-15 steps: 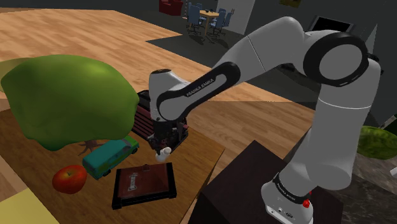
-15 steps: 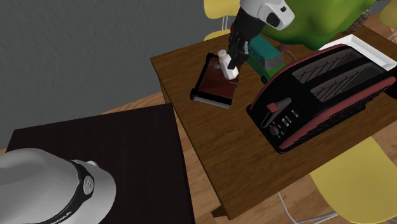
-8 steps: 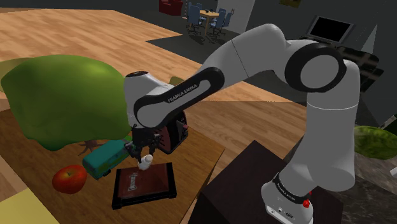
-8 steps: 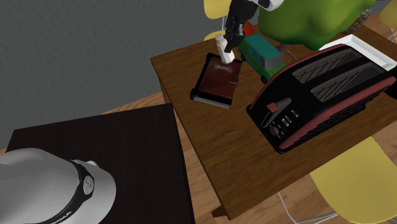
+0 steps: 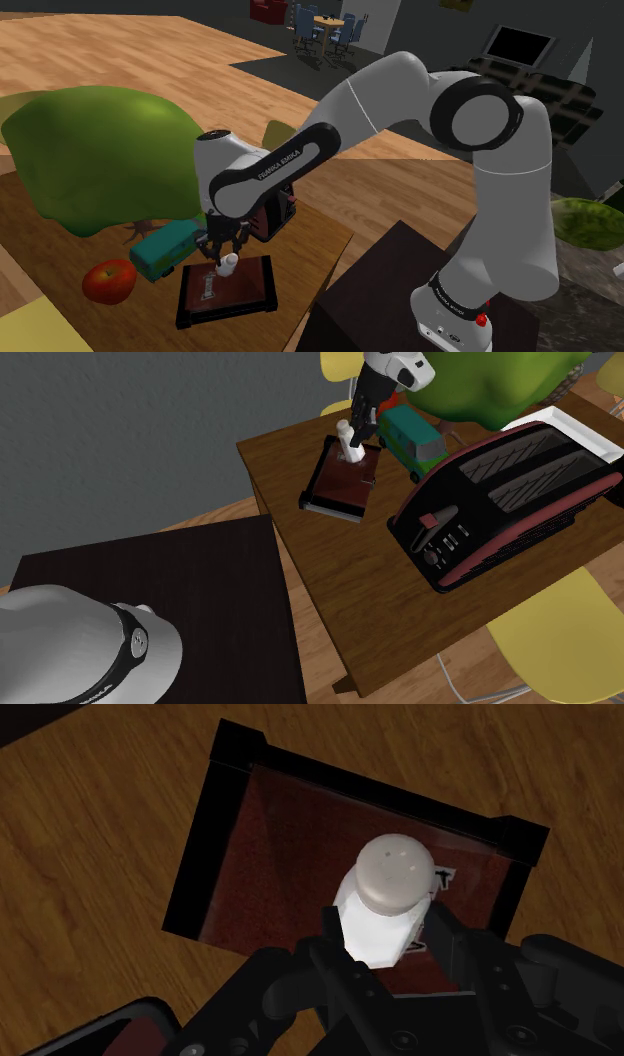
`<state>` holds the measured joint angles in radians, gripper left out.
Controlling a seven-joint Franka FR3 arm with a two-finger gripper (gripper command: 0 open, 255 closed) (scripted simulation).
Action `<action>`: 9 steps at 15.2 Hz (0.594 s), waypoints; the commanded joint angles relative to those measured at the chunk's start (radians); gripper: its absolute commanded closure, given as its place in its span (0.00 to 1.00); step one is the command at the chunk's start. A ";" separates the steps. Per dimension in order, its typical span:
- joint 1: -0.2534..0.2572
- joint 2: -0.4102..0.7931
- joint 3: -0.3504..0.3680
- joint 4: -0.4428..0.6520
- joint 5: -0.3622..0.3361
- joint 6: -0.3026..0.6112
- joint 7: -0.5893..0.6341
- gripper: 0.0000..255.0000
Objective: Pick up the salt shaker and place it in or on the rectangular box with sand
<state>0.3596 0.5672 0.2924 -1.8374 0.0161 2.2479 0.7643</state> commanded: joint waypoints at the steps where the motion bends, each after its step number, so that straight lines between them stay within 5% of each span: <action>1: 0.003 0.019 -0.003 -0.001 -0.004 0.020 0.000 1.00; 9: 0.010 0.068 -0.012 0.004 -0.014 0.064 -0.001 1.00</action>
<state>0.3694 0.6343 0.2807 -1.8344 0.0025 2.3109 0.7636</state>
